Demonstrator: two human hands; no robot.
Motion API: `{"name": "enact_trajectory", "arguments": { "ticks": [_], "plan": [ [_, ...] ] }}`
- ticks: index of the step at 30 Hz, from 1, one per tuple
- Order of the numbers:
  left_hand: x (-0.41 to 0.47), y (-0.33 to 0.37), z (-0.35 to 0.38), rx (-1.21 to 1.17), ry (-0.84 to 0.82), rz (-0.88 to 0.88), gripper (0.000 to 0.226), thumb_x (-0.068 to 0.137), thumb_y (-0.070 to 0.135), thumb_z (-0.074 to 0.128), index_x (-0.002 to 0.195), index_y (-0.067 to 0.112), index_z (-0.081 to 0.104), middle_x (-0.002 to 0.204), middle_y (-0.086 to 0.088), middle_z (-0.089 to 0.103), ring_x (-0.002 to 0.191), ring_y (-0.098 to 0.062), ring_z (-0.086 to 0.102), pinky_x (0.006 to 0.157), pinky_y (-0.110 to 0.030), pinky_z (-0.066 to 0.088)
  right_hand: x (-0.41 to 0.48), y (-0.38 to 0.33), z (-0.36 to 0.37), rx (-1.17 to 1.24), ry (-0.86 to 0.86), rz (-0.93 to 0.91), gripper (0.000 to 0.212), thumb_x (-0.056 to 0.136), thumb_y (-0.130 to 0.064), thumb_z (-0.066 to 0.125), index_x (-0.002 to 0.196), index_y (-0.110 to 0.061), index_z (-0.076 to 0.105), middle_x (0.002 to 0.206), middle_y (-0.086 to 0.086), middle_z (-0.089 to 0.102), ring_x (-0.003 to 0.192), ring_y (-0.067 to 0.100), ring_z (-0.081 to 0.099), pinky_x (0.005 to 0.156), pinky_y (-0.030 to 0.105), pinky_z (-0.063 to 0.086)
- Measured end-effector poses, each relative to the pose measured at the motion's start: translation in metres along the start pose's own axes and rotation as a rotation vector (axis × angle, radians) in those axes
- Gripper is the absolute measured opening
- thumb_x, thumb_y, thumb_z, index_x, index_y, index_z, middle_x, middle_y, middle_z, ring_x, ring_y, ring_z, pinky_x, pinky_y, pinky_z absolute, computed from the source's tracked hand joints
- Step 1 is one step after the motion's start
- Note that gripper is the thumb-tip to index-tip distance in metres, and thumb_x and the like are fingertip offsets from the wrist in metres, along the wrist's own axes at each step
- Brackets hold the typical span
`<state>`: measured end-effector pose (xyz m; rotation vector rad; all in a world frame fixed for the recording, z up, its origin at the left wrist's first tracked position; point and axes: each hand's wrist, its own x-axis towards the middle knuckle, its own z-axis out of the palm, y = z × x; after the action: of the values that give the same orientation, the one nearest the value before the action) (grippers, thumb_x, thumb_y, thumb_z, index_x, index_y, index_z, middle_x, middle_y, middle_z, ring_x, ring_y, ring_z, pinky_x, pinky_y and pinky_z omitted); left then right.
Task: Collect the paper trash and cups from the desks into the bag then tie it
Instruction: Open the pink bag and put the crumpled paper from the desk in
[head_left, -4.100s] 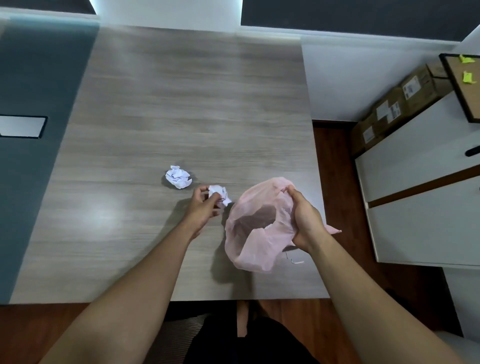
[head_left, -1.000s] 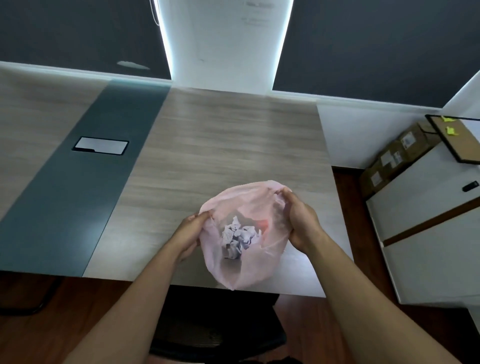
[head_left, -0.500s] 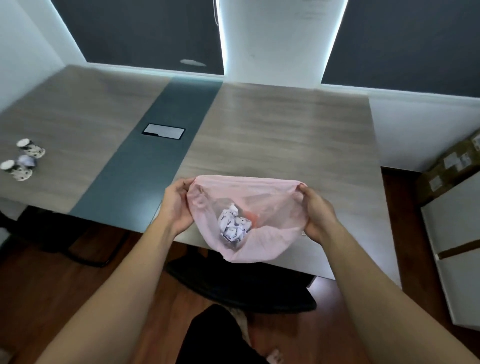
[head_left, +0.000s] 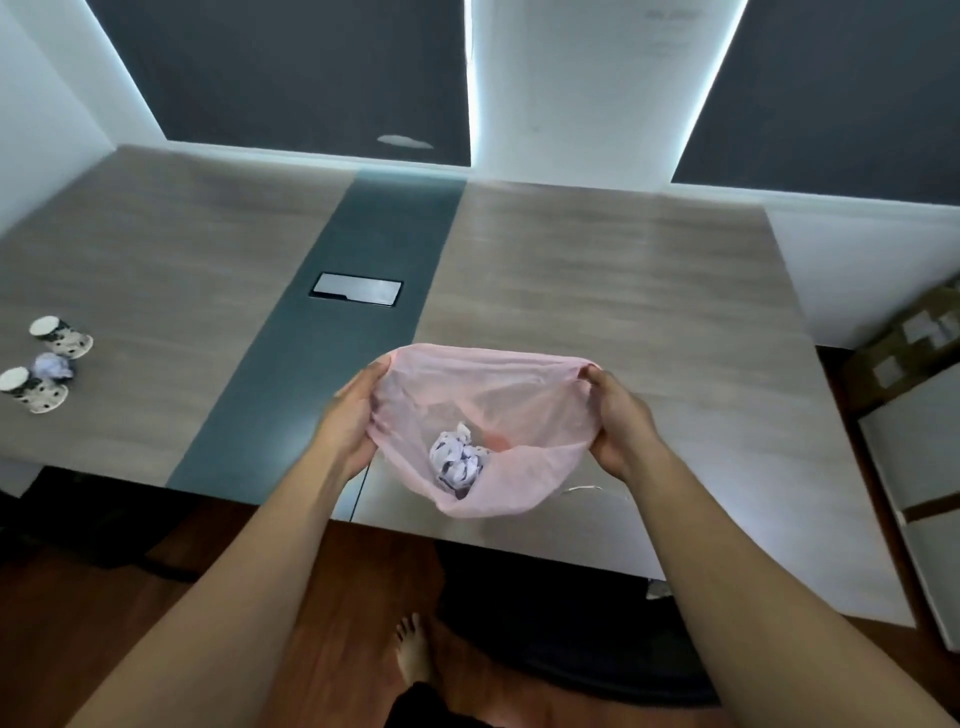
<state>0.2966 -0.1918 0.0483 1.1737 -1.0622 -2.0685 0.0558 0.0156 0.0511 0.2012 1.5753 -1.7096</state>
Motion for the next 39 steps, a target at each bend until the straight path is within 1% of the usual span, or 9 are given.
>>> {"name": "enact_trajectory", "arguments": {
  "ticks": [6, 12, 17, 21, 23, 26, 32, 36, 39],
  "plan": [
    [0.085, 0.041, -0.041, 0.052, -0.079, 0.000, 0.026, 0.109, 0.029, 0.065, 0.123, 0.012, 0.079, 0.111, -0.008, 0.083, 0.093, -0.018, 0.078, 0.075, -0.031, 0.065, 0.018, 0.011, 0.088, 0.023, 0.138, -0.026, 0.026, 0.102, -0.028, 0.074, 0.116, -0.007, 0.077, 0.121, 0.014, 0.081, 0.093, 0.027, 0.073, 0.079, 0.040, 0.059],
    [0.157, 0.077, -0.069, 0.018, -0.184, 0.121, 0.038, 0.106, 0.034, 0.071, 0.133, 0.007, 0.076, 0.135, -0.017, 0.076, 0.121, -0.029, 0.073, 0.108, -0.046, 0.058, 0.029, -0.012, 0.153, 0.001, 0.161, -0.127, 0.012, 0.106, -0.022, 0.066, 0.105, -0.016, 0.077, 0.104, 0.004, 0.076, 0.082, 0.019, 0.068, 0.073, 0.036, 0.057],
    [0.179, 0.093, -0.085, 0.079, -0.162, 0.143, 0.031, 0.106, 0.035, 0.071, 0.129, 0.015, 0.079, 0.130, -0.005, 0.080, 0.121, -0.019, 0.075, 0.101, -0.035, 0.061, 0.037, -0.009, 0.182, -0.107, 0.142, -0.168, 0.015, 0.108, -0.019, 0.061, 0.104, -0.018, 0.076, 0.095, 0.000, 0.076, 0.078, 0.015, 0.071, 0.082, 0.038, 0.060],
    [0.190, 0.081, -0.102, 0.200, -0.118, 0.042, 0.023, 0.107, 0.034, 0.070, 0.123, 0.021, 0.080, 0.120, 0.000, 0.083, 0.104, -0.017, 0.077, 0.089, -0.038, 0.062, 0.047, 0.012, 0.189, -0.142, 0.146, -0.143, 0.022, 0.109, -0.019, 0.064, 0.123, -0.007, 0.075, 0.107, 0.006, 0.077, 0.093, 0.022, 0.072, 0.090, 0.041, 0.061],
    [0.197, 0.070, -0.110, 0.256, -0.104, -0.069, 0.027, 0.108, 0.036, 0.067, 0.127, 0.021, 0.077, 0.121, -0.002, 0.082, 0.104, -0.022, 0.075, 0.091, -0.045, 0.059, 0.051, 0.024, 0.187, -0.167, 0.149, -0.109, 0.020, 0.108, -0.018, 0.064, 0.123, -0.008, 0.075, 0.108, 0.007, 0.076, 0.093, 0.021, 0.072, 0.089, 0.039, 0.061],
    [0.203, 0.053, -0.119, 0.297, -0.057, -0.182, 0.024, 0.110, 0.034, 0.064, 0.125, 0.020, 0.075, 0.123, -0.009, 0.080, 0.102, -0.026, 0.072, 0.088, -0.040, 0.057, 0.053, 0.044, 0.183, -0.207, 0.144, -0.049, 0.015, 0.106, -0.014, 0.066, 0.119, -0.013, 0.075, 0.103, 0.006, 0.076, 0.087, 0.020, 0.071, 0.081, 0.034, 0.059],
    [0.197, 0.036, -0.122, 0.306, -0.011, -0.192, 0.020, 0.109, 0.026, 0.063, 0.123, 0.016, 0.074, 0.109, -0.004, 0.078, 0.092, -0.023, 0.069, 0.080, -0.032, 0.055, 0.050, 0.061, 0.177, -0.222, 0.134, -0.017, 0.025, 0.107, -0.015, 0.066, 0.131, -0.009, 0.072, 0.108, 0.006, 0.079, 0.089, 0.019, 0.074, 0.079, 0.033, 0.060],
    [0.194, 0.034, -0.127, 0.327, -0.043, -0.149, 0.030, 0.109, 0.027, 0.066, 0.137, 0.019, 0.069, 0.128, -0.002, 0.078, 0.107, -0.019, 0.074, 0.086, -0.032, 0.058, 0.045, 0.065, 0.170, -0.222, 0.122, -0.012, 0.026, 0.107, -0.015, 0.066, 0.132, -0.010, 0.072, 0.121, 0.012, 0.078, 0.093, 0.020, 0.073, 0.090, 0.038, 0.060],
    [0.193, 0.030, -0.133, 0.384, -0.052, -0.112, 0.064, 0.105, 0.037, 0.071, 0.163, 0.022, 0.047, 0.155, -0.002, 0.061, 0.134, -0.020, 0.065, 0.114, -0.042, 0.052, 0.036, 0.067, 0.165, -0.220, 0.102, 0.000, 0.026, 0.108, -0.016, 0.065, 0.132, -0.012, 0.071, 0.118, 0.009, 0.077, 0.090, 0.019, 0.072, 0.089, 0.037, 0.058]
  ]
}}
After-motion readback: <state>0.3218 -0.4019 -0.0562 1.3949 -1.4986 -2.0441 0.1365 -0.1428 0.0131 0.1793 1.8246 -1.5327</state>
